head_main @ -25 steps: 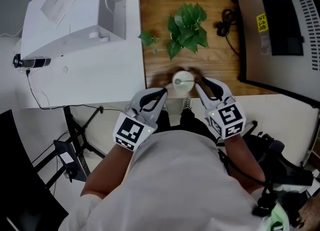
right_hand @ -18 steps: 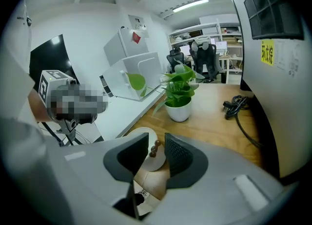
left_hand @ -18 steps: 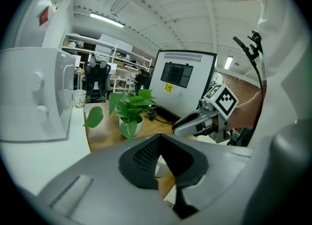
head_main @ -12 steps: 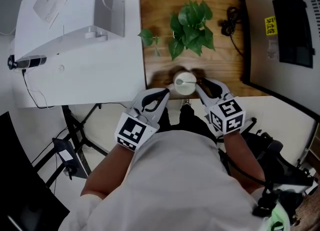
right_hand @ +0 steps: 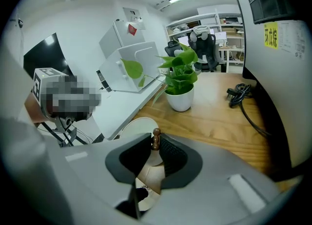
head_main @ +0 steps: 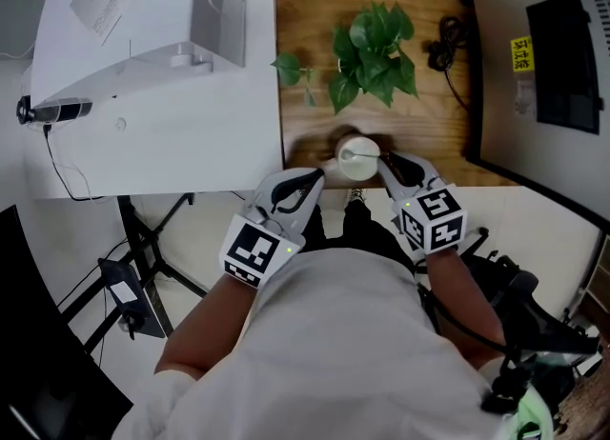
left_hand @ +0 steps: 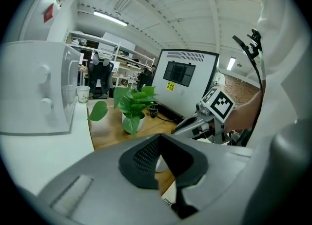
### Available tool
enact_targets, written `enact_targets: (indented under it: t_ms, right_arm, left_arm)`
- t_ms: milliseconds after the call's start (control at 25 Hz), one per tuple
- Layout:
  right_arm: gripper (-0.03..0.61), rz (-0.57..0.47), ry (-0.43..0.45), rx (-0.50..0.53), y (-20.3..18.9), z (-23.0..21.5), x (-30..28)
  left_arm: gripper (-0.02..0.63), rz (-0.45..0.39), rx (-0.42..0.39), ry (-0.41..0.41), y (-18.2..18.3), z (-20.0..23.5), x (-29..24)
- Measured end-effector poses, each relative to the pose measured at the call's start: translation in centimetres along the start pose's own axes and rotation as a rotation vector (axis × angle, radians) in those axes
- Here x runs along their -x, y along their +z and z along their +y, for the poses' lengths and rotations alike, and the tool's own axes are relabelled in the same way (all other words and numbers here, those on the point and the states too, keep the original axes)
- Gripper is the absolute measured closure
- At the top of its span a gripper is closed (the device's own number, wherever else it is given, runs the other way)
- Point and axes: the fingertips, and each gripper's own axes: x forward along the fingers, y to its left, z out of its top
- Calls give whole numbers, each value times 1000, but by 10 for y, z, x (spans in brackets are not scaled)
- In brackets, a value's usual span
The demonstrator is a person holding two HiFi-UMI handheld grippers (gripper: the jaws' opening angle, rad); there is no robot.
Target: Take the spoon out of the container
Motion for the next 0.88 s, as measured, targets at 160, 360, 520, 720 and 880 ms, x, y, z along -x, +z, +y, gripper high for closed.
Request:
enact_targets:
  t_ms: [160, 360, 520, 720, 880]
  right_arm:
    - [522, -9, -10, 10, 0, 3, 3]
    - [522, -38, -21, 12, 6, 8, 12]
    - [522, -73, -33, 7, 13, 14, 25]
    - [522, -120, -65, 7, 23, 26, 40]
    - [522, -161, -111, 15, 30, 37, 54]
  left_arm:
    - [609, -12, -4, 3, 0, -2, 3]
    - [609, -18, -14, -1, 2, -8, 10]
    - [609, -44, -33, -7, 7, -11, 17]
    - [609, -74, -67, -18, 14, -12, 33]
    - [609, -84, -101, -47, 13, -15, 46]
